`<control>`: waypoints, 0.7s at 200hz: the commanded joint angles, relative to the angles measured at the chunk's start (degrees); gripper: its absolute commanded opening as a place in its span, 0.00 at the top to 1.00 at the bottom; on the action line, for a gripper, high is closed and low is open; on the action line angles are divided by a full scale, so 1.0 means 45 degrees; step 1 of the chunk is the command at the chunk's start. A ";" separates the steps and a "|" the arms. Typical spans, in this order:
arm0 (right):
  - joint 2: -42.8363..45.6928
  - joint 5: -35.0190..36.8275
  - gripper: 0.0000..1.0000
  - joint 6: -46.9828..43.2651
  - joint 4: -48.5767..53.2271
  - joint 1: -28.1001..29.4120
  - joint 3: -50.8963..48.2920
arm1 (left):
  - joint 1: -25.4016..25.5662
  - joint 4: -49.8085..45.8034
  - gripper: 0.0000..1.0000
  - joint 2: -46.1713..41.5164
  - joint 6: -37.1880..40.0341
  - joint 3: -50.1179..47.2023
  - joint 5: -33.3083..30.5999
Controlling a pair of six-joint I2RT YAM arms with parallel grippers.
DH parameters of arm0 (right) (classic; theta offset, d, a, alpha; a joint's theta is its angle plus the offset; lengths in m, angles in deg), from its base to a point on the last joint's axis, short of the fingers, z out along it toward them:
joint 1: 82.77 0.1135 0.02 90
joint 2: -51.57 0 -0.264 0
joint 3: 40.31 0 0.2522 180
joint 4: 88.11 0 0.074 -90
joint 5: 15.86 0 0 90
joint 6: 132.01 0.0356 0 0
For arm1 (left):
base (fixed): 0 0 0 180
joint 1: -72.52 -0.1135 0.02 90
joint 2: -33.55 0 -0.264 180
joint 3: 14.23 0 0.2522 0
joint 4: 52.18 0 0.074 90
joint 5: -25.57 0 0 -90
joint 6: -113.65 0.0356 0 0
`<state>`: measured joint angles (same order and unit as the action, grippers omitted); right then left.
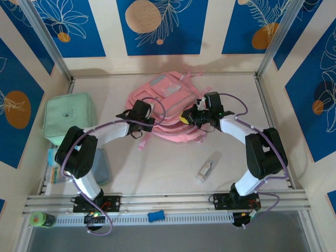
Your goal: Pack the student bag
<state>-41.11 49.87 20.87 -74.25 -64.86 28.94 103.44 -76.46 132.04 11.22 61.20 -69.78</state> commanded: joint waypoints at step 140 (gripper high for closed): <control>0.3201 0.1473 0.35 -0.4369 0.4874 0.1720 -0.0638 | -0.2365 -0.4825 0.19 -0.8568 -0.6785 -0.4487 -0.1823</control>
<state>-27.89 54.57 6.59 -57.99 -61.14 26.66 95.46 -91.65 98.49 -10.99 46.19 -74.24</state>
